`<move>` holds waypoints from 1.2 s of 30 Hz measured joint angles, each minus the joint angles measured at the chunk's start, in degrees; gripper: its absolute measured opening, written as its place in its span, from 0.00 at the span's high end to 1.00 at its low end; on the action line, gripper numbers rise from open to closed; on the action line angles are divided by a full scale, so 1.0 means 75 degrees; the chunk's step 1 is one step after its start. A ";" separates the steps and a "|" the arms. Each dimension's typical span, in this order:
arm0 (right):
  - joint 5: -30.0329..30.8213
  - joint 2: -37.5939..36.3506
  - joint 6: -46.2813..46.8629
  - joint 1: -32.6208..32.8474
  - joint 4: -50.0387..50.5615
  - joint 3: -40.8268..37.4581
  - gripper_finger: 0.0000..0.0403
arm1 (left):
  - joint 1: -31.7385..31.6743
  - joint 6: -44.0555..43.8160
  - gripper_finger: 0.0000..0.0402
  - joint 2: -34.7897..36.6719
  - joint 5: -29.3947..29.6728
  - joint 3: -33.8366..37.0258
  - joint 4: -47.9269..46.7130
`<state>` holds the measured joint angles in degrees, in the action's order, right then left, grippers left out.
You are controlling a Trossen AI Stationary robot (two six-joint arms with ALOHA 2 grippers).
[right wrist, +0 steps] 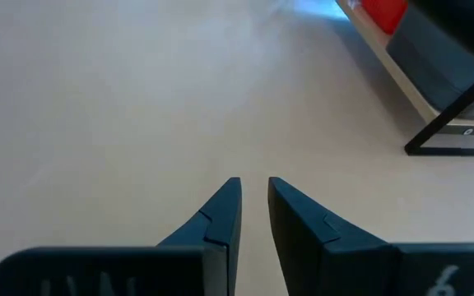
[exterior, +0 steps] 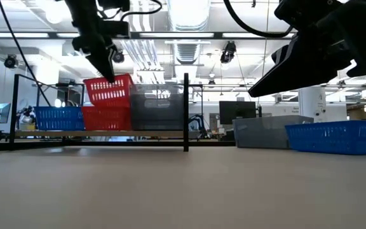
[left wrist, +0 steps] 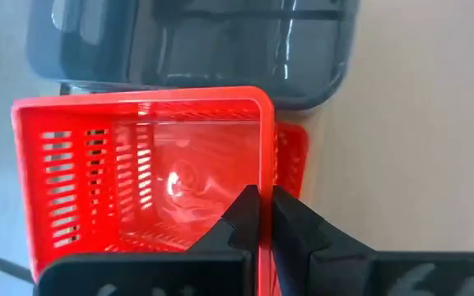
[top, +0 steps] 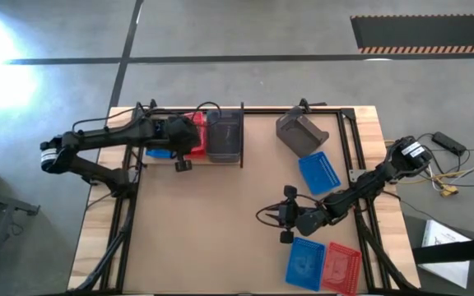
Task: Stack baskets on shelf by color
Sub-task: Stack the top red bin on the red bin on the shelf, then stack the red bin on the stacked red bins on the shelf
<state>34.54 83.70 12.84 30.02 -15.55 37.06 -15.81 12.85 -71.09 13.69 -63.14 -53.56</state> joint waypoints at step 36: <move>0.0008 0.0000 0.0250 -0.0003 -0.0011 0.0000 0.86 | 0.0780 -0.0973 0.55 0.0041 0.0101 0.0452 0.1046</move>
<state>34.60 83.70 14.71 30.00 -15.63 37.06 -9.96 5.55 -70.78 14.45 -59.75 -45.71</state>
